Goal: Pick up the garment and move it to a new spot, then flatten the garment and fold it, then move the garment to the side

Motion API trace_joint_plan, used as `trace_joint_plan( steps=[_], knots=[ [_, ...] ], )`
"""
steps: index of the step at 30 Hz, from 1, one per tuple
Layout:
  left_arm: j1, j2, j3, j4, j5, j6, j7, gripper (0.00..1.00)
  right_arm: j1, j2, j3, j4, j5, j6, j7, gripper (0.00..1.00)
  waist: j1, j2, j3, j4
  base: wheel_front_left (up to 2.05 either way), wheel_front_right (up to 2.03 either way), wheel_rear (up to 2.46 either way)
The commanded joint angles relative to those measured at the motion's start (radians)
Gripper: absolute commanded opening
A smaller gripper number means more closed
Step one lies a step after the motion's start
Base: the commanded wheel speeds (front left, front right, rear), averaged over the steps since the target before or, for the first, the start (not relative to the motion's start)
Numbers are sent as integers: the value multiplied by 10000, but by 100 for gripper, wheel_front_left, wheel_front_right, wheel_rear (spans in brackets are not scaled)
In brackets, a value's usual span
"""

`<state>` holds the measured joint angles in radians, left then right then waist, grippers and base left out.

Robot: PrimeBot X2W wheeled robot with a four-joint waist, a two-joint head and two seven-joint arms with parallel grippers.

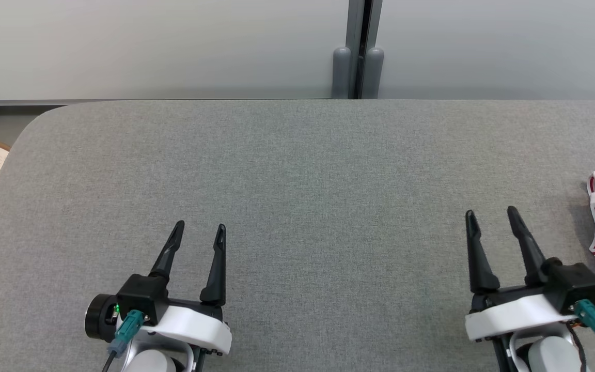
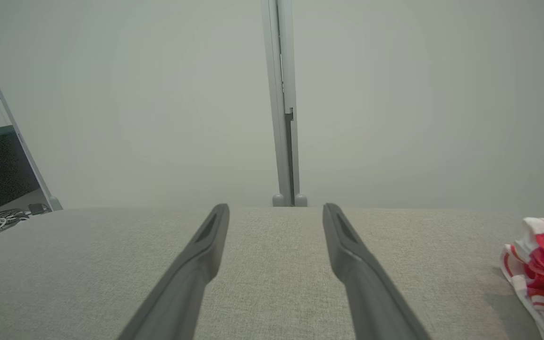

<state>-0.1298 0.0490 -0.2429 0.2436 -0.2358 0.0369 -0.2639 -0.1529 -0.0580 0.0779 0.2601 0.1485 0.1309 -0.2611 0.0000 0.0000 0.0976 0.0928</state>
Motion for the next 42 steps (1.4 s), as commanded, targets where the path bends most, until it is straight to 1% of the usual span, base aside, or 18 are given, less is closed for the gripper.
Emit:
trace_joint_plan(
  steps=[1,3,10,15,22,26,28,32,33,38,42],
  knots=[
    [79,37,75,-138,127,129,-3,100,208,34,146,-120,-128,-6,-51,100,0,0,21,-5,0,0,0],
    [142,36,99,-221,106,242,-3,100,256,43,260,-204,-175,-6,-51,100,0,0,65,-35,0,0,0],
    [151,37,181,-344,79,430,-3,100,339,60,262,-385,-343,-6,-52,100,0,0,34,-49,0,0,0],
    [212,40,177,-306,-12,533,-3,100,348,64,287,-430,-178,-6,-52,100,0,0,-25,-81,0,0,0],
    [189,36,283,-252,-195,319,-3,100,324,66,189,-535,-48,-6,-52,100,0,0,-112,-138,0,0,0],
    [251,39,265,-273,-609,-128,-3,100,324,65,171,-547,-22,-6,-52,100,0,0,-157,-187,0,0,0],
    [261,39,307,-266,-600,-271,-3,100,322,65,171,-539,0,-6,-52,100,0,0,-168,-205,0,0,0],
    [274,39,385,-270,-581,-297,-3,100,354,65,159,-564,35,-6,-53,100,0,0,-185,-228,0,0,0],
    [259,36,376,-358,-643,-445,-4,100,354,65,156,-571,51,-6,-53,100,0,0,-181,-231,0,0,0],
    [289,37,442,-392,-544,-384,-3,100,314,66,127,-614,70,-6,-53,100,0,0,-138,-227,0,0,0],
    [272,40,450,-439,-794,-505,-3,100,274,66,132,-635,81,-6,-53,100,0,0,-97,-217,0,0,0]
  ],
)
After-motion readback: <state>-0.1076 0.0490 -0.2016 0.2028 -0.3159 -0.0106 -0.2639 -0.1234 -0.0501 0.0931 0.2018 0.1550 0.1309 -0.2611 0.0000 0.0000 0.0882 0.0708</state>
